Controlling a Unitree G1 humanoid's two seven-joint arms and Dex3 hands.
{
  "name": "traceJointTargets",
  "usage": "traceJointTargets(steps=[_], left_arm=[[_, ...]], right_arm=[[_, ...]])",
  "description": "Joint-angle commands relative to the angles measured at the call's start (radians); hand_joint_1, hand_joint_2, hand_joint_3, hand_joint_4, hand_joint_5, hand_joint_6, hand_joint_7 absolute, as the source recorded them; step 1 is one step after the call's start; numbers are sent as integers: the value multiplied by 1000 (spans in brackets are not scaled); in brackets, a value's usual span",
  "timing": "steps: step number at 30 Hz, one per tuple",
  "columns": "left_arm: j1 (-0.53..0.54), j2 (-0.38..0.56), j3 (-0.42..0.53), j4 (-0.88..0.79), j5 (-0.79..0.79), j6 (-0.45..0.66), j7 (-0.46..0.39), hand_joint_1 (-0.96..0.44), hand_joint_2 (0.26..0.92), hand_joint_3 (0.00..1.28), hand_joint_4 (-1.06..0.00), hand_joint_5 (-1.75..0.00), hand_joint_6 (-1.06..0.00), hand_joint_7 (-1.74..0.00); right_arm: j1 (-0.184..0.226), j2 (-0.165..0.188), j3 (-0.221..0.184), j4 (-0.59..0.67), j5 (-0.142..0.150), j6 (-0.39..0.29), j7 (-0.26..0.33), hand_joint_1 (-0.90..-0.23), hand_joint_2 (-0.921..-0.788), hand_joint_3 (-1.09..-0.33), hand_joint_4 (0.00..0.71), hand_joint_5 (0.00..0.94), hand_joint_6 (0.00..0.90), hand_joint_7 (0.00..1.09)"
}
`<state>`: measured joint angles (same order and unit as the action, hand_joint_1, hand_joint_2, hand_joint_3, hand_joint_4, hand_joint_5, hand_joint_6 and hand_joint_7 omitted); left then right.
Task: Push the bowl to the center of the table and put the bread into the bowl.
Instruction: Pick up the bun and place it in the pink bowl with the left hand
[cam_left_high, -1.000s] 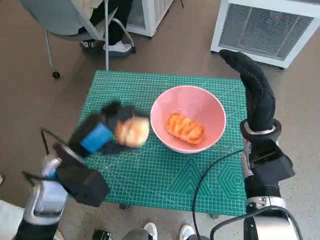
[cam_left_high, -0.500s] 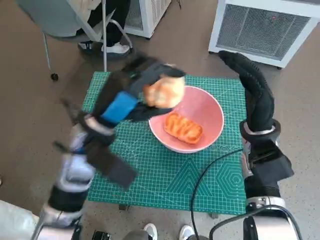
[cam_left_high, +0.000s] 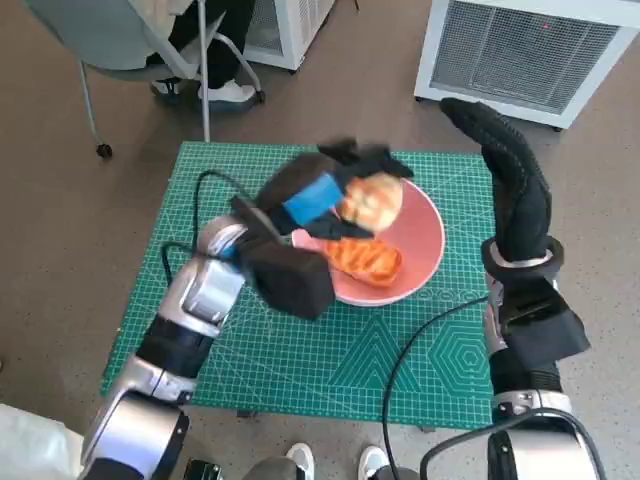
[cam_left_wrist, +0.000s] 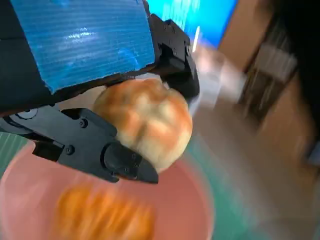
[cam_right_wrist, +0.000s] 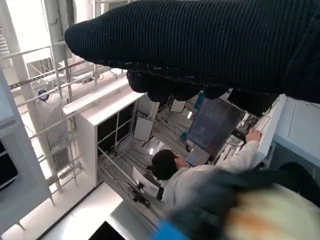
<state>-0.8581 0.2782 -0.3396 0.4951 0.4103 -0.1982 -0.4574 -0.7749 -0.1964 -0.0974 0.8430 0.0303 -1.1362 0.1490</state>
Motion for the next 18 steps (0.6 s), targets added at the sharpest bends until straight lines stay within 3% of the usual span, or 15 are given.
traceJointTargets(steps=[1, 8, 18], left_arm=[[-42, 9, -12, 4, 2, 59, -60, -395, 920, 99, -15, -20, -21, -253], [-15, 1, -7, 15, 21, 7, 23, -490, 921, 115, 0, 0, -2, -227], [9, -13, 76, 39, -101, -91, 58, -499, 921, 145, 1, 1, -25, -228]], right_arm=[[18, -9, -4, 2, -16, 7, -9, -598, -921, -771, 329, 0, 148, 382], [20, -13, -11, 6, -28, 2, -19, -596, -921, -772, 327, 0, 141, 382], [20, -11, -15, -1, -37, 10, -32, -597, -921, -774, 328, 1, 140, 384]])
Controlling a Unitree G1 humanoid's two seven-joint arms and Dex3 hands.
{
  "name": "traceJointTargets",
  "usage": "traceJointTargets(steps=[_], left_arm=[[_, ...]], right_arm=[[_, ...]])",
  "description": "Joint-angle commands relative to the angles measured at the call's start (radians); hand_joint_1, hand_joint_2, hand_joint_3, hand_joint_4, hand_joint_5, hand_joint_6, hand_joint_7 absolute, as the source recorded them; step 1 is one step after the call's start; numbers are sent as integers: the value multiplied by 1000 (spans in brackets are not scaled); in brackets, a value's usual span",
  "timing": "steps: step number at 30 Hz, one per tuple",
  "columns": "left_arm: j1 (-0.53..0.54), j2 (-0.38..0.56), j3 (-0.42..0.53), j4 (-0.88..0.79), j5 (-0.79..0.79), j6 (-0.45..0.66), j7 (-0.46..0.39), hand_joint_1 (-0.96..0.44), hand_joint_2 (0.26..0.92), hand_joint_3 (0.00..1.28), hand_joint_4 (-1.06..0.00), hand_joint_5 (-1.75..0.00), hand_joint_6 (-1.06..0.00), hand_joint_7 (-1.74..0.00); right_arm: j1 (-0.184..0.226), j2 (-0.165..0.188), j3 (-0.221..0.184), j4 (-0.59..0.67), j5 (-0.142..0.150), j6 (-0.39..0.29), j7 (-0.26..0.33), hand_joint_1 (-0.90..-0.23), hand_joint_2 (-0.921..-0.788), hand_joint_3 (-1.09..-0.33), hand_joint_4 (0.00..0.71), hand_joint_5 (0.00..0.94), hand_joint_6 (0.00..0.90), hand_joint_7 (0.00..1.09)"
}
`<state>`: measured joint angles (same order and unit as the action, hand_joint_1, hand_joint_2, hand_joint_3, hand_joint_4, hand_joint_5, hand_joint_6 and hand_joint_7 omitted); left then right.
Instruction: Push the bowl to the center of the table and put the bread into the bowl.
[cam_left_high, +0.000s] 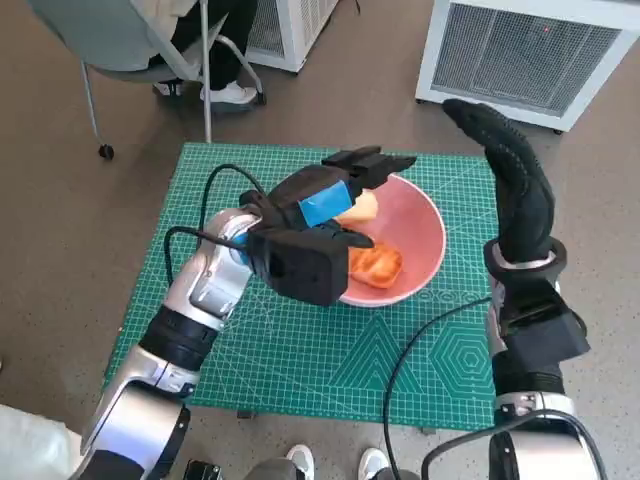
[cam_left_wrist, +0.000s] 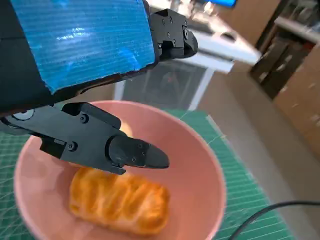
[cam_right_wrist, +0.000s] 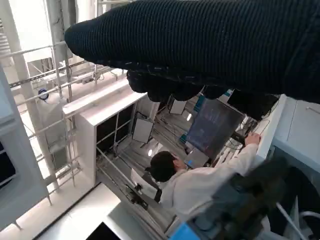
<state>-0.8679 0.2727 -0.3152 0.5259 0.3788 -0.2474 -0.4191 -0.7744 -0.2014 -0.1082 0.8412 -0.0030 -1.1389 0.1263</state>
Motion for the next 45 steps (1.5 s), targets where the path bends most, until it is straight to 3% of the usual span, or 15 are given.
traceJointTargets(steps=[1, 12, 19, 23, 25, 27, 33, 45], left_arm=[[21, -10, 64, 10, -87, -50, 21, -494, 921, 148, 1, 1, -33, -230], [64, -44, 189, 2, -231, -161, 104, -463, 921, 220, -77, -29, -109, -231], [133, -107, 282, -92, -366, -224, 159, -447, 921, 320, -181, -51, -167, -233], [163, -152, 311, -139, -420, -273, 188, -446, 921, 374, -211, -47, -168, -276], [171, -163, 320, -151, -443, -291, 187, -462, 921, 408, -226, -28, -79, -461], [177, -170, 327, -163, -472, -298, 174, -473, 921, 426, -226, -17, -40, -541], [185, -185, 338, -197, -590, -285, 92, -485, 921, 468, -204, -2, -3, -600], [187, -205, 362, -203, -655, -294, 39, -531, 921, 489, -196, -4, 1, -611]], right_arm=[[19, -6, -4, 1, -3, 12, -9, -597, -921, -774, 328, 1, 140, 385], [13, -4, -3, -13, 6, 21, -6, -589, -921, -777, 329, 1, 138, 388], [8, -8, -3, -44, 41, 39, 17, -575, -921, -779, 330, 1, 143, 393], [4, -11, -3, -73, 82, 66, 39, -569, -921, -780, 341, 6, 153, 397], [4, -12, -4, -88, 105, 79, 53, -568, -921, -775, 352, 11, 161, 397], [5, -11, -4, -103, 127, 92, 68, -568, -921, -770, 360, 13, 168, 396], [12, 1, -2, -150, 170, 119, 97, -573, -921, -761, 372, 15, 185, 392], [22, 4, -5, -204, 176, 160, 116, -574, -921, -759, 377, 11, 197, 382]])
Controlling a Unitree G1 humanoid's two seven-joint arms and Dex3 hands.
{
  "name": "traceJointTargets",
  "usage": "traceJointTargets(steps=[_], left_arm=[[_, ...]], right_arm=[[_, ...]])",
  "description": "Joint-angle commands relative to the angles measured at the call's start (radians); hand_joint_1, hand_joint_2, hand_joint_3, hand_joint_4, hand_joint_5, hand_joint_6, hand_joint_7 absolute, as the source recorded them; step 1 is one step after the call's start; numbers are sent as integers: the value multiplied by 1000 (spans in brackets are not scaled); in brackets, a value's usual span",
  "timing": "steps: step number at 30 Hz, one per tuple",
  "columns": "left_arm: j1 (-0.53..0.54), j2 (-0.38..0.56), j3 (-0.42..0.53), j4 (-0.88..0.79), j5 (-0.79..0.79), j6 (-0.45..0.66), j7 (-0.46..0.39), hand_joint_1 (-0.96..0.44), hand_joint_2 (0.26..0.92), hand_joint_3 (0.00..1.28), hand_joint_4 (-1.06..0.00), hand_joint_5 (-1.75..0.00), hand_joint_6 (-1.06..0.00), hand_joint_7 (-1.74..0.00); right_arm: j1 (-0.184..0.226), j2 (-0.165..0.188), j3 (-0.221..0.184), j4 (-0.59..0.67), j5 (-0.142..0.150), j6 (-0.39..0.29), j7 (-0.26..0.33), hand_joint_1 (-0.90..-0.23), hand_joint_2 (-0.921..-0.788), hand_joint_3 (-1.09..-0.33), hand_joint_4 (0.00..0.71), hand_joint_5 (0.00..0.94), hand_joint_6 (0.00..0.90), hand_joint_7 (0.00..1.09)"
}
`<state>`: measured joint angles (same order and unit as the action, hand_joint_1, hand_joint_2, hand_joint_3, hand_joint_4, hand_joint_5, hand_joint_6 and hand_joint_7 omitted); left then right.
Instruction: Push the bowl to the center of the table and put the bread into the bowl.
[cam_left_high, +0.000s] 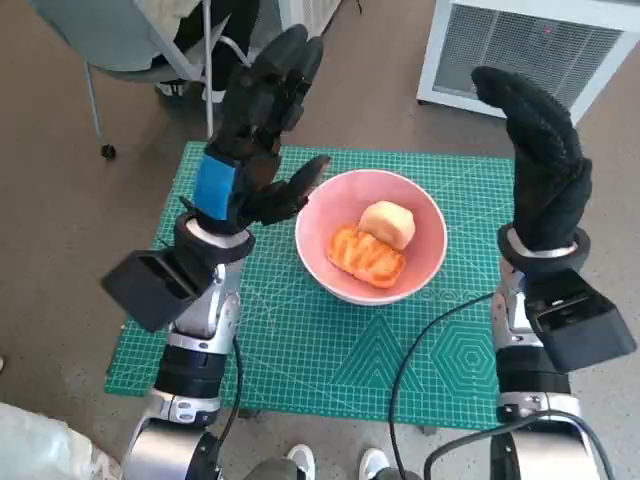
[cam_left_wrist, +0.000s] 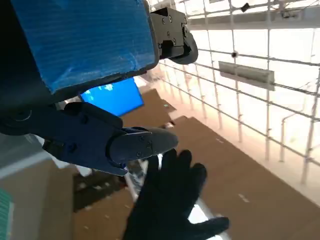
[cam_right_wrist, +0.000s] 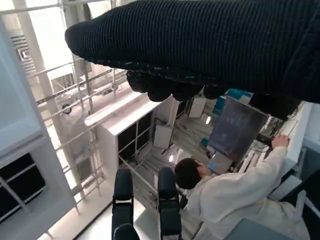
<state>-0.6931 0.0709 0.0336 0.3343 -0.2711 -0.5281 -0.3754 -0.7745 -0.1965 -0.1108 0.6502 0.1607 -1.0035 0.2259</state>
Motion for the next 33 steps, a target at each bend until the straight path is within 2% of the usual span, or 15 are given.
traceJointTargets(steps=[1, 10, 19, 33], left_arm=[[14, -4, 13, -13, -1, -15, -4, -534, 921, 489, -196, -4, 1, -612], [20, -7, 10, -22, -5, -19, -20, -554, 921, 485, -193, -3, 1, -619], [27, -15, 11, -19, -19, -27, -46, -550, 921, 481, -189, -1, 1, -609], [31, -23, 16, -20, -23, -18, -63, -498, 921, 490, -178, 0, 1, -575]], right_arm=[[23, 0, -2, -18, 12, 28, 18, -573, -921, -759, 377, 11, 198, 381], [38, 2, -2, -61, 11, 53, 23, -573, -921, -762, 377, 8, 200, 375], [51, -3, -8, -86, -16, 57, 10, -576, -921, -759, 379, 6, 204, 371], [54, -4, -9, -92, -26, 57, 8, -565, -921, -763, 379, 4, 206, 363]])
